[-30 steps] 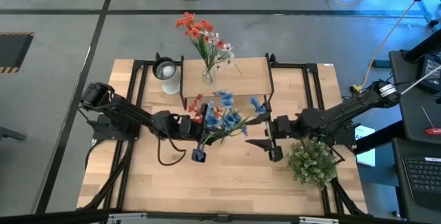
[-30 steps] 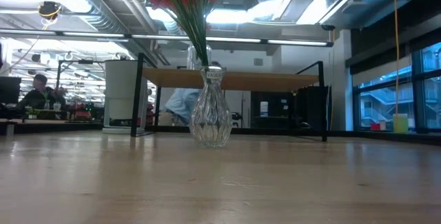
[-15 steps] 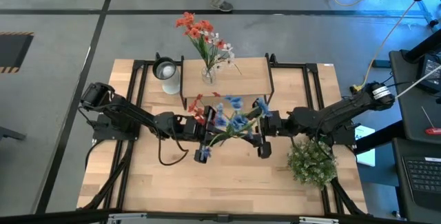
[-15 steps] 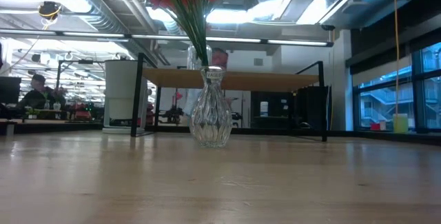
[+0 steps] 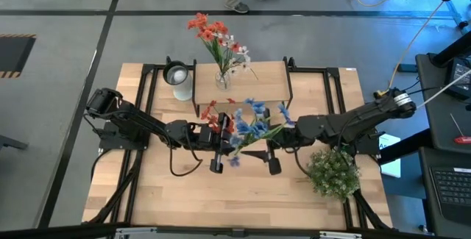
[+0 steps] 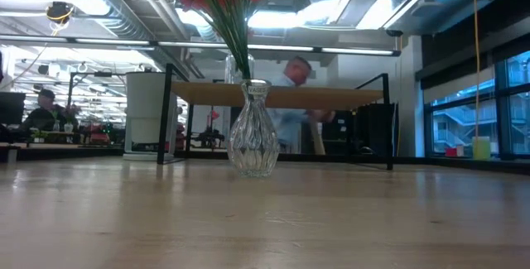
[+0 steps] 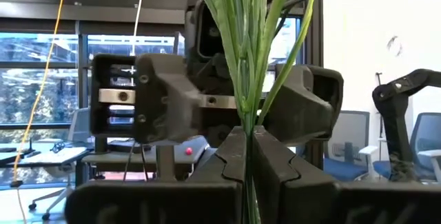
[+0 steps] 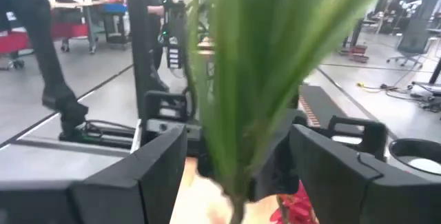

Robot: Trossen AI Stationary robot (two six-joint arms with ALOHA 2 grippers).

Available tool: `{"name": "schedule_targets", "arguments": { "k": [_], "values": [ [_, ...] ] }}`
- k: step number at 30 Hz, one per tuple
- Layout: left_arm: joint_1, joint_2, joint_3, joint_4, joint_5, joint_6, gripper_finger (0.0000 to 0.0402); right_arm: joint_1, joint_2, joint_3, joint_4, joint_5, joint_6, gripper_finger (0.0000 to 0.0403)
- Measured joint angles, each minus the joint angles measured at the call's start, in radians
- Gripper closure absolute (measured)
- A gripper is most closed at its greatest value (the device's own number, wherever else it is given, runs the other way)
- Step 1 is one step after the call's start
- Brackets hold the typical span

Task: Pick and place flowers into a vace then onto a shelf
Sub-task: Put the blue flowers into the transparent vase

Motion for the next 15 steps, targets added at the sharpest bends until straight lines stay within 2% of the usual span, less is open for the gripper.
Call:
{"name": "schedule_targets", "arguments": {
  "k": [8,15],
  "values": [
    [0.000,0.000,0.000,0.003,0.000,-0.021,0.0398,0.012,-0.023,0.001,0.024,-0.001,0.008,0.0158],
    [0.000,0.000,0.000,0.002,0.000,-0.023,0.0398,0.013,-0.018,0.001,0.033,-0.011,0.029,0.0245]
  ]
}}
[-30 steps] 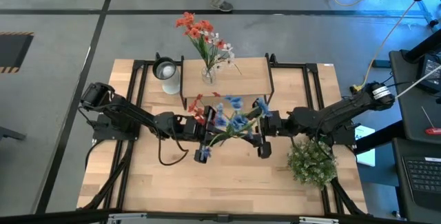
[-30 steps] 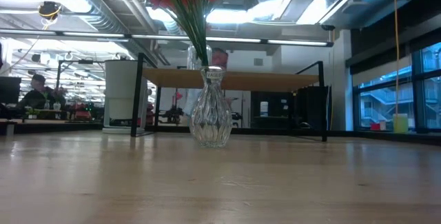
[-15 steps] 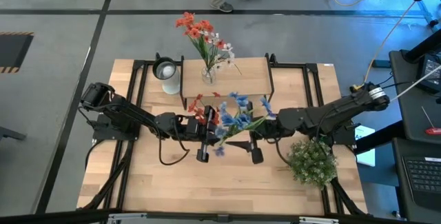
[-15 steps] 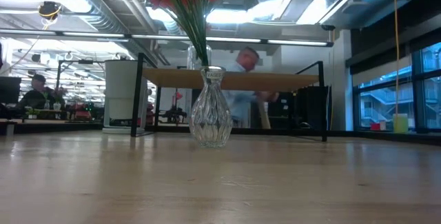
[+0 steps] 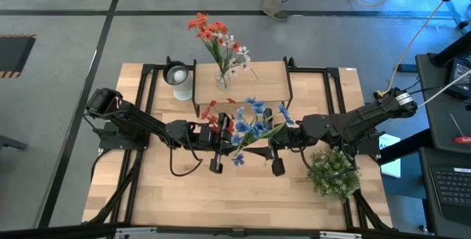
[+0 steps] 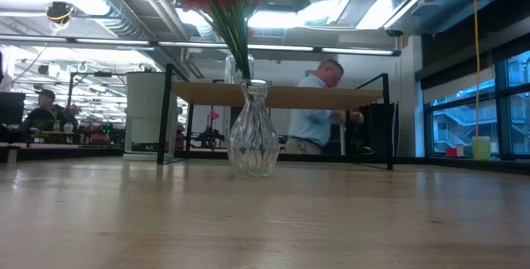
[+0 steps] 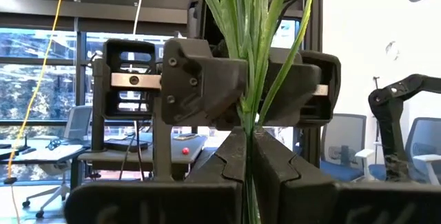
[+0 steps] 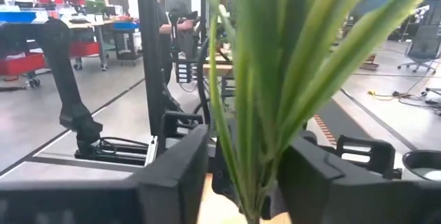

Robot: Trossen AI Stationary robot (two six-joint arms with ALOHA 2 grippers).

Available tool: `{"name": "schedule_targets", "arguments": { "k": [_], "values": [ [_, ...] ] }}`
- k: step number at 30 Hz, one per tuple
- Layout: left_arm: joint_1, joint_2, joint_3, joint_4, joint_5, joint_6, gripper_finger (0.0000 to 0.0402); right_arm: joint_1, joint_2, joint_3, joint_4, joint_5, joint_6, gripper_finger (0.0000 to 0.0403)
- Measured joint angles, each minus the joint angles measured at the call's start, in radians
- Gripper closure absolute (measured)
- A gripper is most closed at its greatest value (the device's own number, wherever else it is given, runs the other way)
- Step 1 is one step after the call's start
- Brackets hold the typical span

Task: Pick and place flowers into a vace then onto a shelf
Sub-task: Put the blue flowers into the transparent vase

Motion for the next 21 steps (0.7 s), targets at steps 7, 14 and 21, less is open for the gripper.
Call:
{"name": "schedule_targets", "arguments": {
  "k": [7,14,21],
  "values": [
    [-0.001,0.000,0.000,-0.008,0.003,0.039,0.0385,-0.001,0.000,0.000,-0.002,0.002,-0.003,0.0356],
    [-0.009,-0.001,0.000,-0.015,0.026,0.080,0.0313,0.001,0.000,0.000,-0.007,0.001,-0.022,0.0387],
    [-0.059,-0.053,0.000,-0.199,-0.006,0.081,0.0241,0.001,-0.021,-0.001,-0.033,-0.001,-0.002,0.0396]
  ]
}}
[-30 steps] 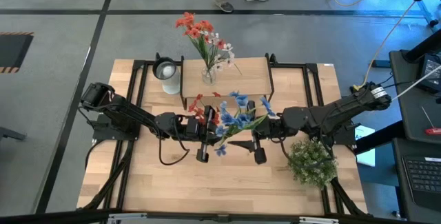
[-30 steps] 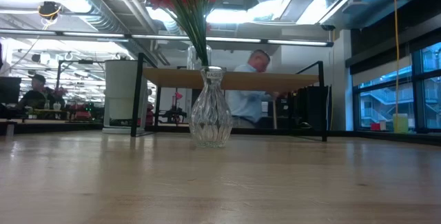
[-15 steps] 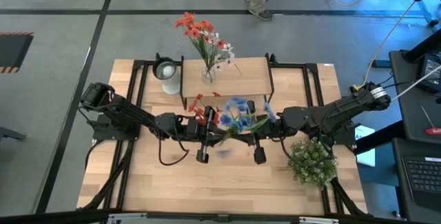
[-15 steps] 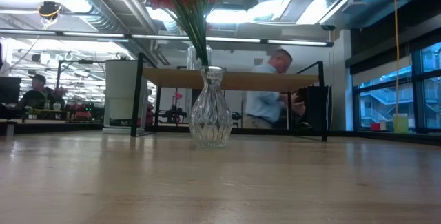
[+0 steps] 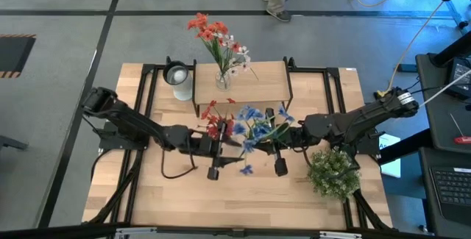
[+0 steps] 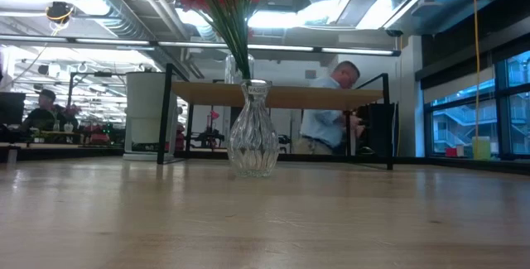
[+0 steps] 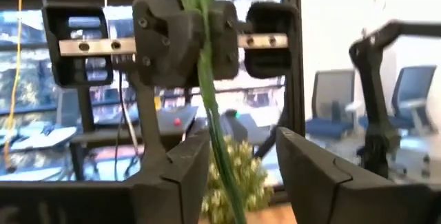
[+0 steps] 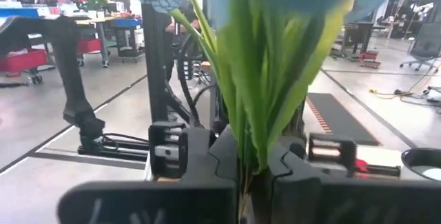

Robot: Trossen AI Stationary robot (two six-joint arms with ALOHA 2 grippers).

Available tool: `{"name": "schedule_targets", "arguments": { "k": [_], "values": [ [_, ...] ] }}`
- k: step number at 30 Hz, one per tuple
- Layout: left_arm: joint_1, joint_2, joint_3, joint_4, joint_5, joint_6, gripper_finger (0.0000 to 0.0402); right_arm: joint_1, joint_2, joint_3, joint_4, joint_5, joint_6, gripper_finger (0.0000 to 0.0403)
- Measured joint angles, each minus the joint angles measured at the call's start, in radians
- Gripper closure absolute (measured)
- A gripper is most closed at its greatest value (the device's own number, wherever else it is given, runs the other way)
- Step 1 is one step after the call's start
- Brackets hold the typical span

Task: Pick and place flowers into a vace then onto a shelf
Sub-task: Put the blue flowers into the transparent vase

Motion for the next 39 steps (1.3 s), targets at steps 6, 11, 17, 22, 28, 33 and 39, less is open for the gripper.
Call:
{"name": "schedule_targets", "arguments": {
  "k": [6,11,17,22,28,33,39],
  "values": [
    [-0.119,-0.148,0.000,-0.326,-0.147,0.004,0.0236,-0.001,0.003,0.000,-0.038,0.041,0.000,0.0396],
    [-0.236,-0.282,0.000,-0.625,-0.340,-0.081,0.0256,-0.001,0.031,-0.009,-0.055,0.183,-0.061,0.0396],
    [-0.343,-0.373,0.000,-0.816,-0.560,-0.170,0.0282,-0.027,0.117,-0.009,-0.044,0.219,-0.087,0.0396],
    [-0.384,-0.387,0.000,-0.825,-0.615,-0.168,0.0299,-0.060,0.177,-0.009,-0.038,0.241,-0.104,0.0396],
    [-0.401,-0.387,0.000,-0.845,-0.618,-0.170,0.0313,-0.089,0.241,-0.009,-0.020,0.241,-0.091,0.0396],
    [-0.401,-0.387,0.000,-0.845,-0.619,-0.170,0.0320,-0.096,0.282,-0.010,-0.014,0.241,-0.065,0.0396],
    [-0.401,-0.386,0.000,-0.846,-0.619,-0.170,0.0325,-0.095,0.320,-0.010,-0.028,0.239,-0.030,0.0396]
  ]
}}
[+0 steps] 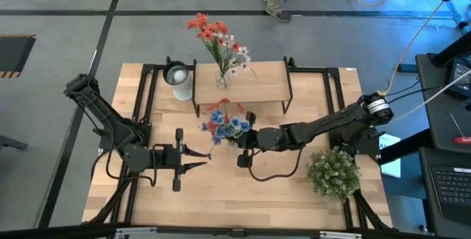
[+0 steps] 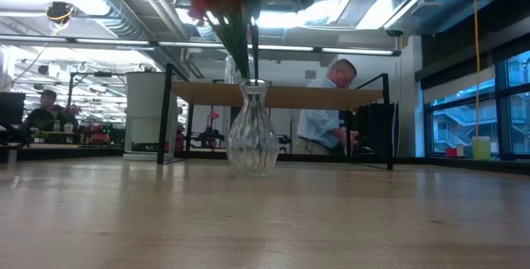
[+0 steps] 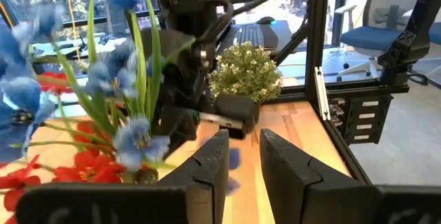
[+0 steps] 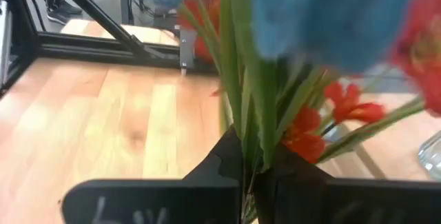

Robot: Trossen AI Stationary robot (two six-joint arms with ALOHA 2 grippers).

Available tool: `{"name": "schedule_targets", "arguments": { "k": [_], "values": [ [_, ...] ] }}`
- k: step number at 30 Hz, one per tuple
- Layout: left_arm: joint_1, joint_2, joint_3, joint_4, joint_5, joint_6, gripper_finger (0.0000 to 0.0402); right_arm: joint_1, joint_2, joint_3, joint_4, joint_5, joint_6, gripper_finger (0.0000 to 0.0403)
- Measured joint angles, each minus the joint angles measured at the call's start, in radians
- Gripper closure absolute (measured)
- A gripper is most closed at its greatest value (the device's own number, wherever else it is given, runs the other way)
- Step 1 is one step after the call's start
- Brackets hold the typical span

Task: Pick and place flowers into a vace then onto a shelf
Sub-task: Put the blue flowers into the transparent vase

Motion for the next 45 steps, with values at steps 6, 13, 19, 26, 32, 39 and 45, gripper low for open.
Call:
{"name": "schedule_targets", "arguments": {
  "k": [6,13,19,26,32,39,45],
  "values": [
    [0.000,0.000,0.000,-0.005,0.000,0.000,0.0323,0.000,0.034,0.000,-0.004,-0.001,0.009,0.0396],
    [0.000,0.000,0.000,-0.005,0.000,0.000,0.0327,-0.005,0.035,0.000,-0.038,-0.001,0.007,0.0394],
    [0.000,0.000,0.000,-0.005,0.000,0.000,0.0327,-0.010,0.036,0.000,-0.077,0.002,0.005,0.0389],
    [0.000,0.001,0.000,-0.006,0.000,0.000,0.0326,-0.010,0.036,0.000,-0.086,0.001,0.003,0.0387],
    [0.000,0.001,0.000,-0.005,0.000,0.001,0.0328,-0.010,0.036,0.000,-0.143,-0.001,0.011,0.0380],
    [0.000,0.001,0.000,-0.005,0.000,0.001,0.0330,-0.009,0.036,0.000,-0.160,-0.007,0.034,0.0340],
    [0.000,0.001,0.000,-0.005,0.000,0.001,0.0329,-0.010,0.036,0.000,-0.161,-0.017,0.036,0.0288]
  ]
}}
